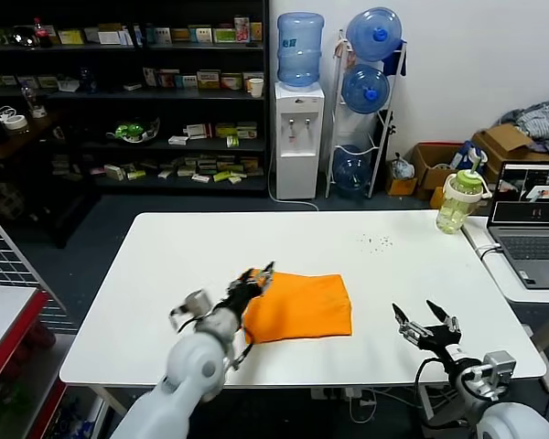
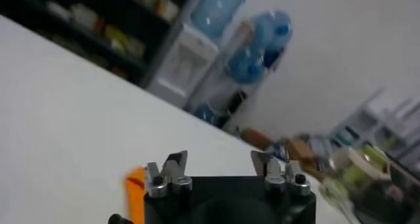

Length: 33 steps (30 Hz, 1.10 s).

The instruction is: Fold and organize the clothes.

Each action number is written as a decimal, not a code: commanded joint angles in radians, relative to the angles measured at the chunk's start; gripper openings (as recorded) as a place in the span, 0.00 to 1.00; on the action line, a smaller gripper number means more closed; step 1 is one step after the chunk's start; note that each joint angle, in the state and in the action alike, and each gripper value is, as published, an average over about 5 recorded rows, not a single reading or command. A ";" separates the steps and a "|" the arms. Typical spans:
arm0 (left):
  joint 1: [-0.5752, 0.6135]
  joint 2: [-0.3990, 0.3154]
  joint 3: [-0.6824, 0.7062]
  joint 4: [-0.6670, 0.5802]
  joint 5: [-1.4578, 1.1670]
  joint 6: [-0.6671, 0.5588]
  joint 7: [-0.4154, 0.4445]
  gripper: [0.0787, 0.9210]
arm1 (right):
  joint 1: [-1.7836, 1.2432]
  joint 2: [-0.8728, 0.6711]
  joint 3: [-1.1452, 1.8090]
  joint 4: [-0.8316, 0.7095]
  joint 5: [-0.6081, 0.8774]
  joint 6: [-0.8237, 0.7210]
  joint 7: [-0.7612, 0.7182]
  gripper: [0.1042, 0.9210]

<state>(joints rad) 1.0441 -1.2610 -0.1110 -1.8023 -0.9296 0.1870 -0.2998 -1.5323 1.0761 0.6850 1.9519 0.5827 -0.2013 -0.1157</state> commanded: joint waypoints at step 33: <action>0.601 -0.178 -0.482 -0.077 0.560 -0.757 0.620 0.88 | -0.113 0.489 0.185 -0.013 -0.452 0.575 -0.198 0.88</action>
<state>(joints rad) 1.6169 -1.3929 -0.5795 -1.8801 -0.4338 -0.5250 0.3007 -1.6432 1.5200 0.8708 1.9388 0.1729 0.3320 -0.2996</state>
